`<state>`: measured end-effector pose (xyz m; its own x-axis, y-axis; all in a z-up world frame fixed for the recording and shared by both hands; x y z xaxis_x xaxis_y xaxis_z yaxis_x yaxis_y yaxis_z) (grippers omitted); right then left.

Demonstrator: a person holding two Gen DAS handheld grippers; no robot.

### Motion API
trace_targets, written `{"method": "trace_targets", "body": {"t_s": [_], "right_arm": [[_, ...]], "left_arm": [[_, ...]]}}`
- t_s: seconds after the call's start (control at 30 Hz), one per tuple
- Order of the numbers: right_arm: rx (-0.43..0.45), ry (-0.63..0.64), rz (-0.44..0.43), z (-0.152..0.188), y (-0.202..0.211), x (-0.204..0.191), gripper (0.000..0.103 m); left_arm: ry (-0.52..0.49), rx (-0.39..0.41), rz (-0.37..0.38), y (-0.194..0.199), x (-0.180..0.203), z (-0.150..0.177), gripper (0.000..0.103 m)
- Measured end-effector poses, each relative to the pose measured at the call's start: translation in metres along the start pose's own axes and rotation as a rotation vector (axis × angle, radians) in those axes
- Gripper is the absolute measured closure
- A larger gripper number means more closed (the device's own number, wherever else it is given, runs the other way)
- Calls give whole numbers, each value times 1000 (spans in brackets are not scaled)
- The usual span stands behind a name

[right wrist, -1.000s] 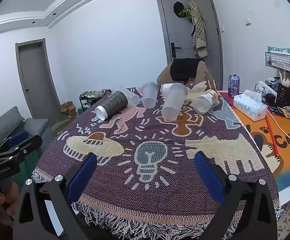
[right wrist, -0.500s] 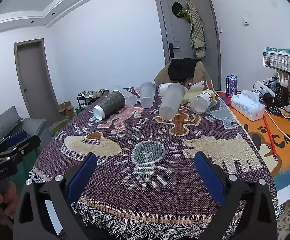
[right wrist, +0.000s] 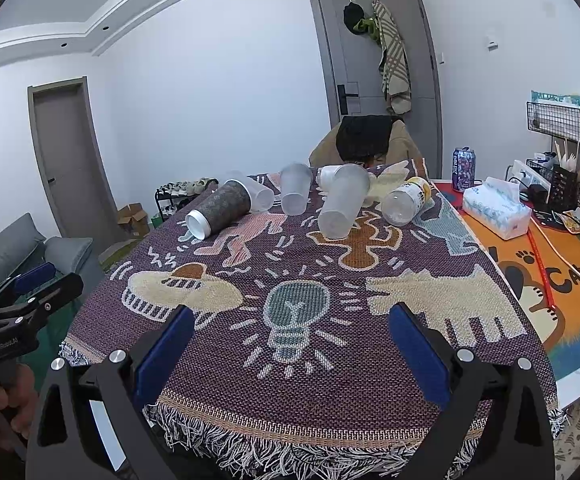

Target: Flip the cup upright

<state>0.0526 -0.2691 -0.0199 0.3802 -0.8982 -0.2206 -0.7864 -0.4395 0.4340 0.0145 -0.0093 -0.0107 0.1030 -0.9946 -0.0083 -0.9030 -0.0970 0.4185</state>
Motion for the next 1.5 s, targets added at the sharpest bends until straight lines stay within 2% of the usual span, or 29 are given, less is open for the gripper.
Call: {"method": "trace_targets", "body": {"t_s": [1.03,1.5], "right_arm": [[7,-9,13,-2,1,5,8],[2,-37,-1,-5,-3,15,8]], "left_arm": [[-8,-7,4,-5,-3,3,6],[-31,-21,25,-14,15,-4,6]]}}
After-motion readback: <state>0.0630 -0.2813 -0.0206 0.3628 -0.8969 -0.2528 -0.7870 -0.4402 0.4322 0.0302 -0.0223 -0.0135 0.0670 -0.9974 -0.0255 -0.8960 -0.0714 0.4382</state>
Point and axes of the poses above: each gripper's, at about its wrist camera, not at the fingertips, and y roughly against the way its jaws point, x to its right, z to its underside, the point moved 2 cm from there along -y, roughly the way its jaws point, and after that the axes turned 6 degrees about -z, right-handed, at the moved point
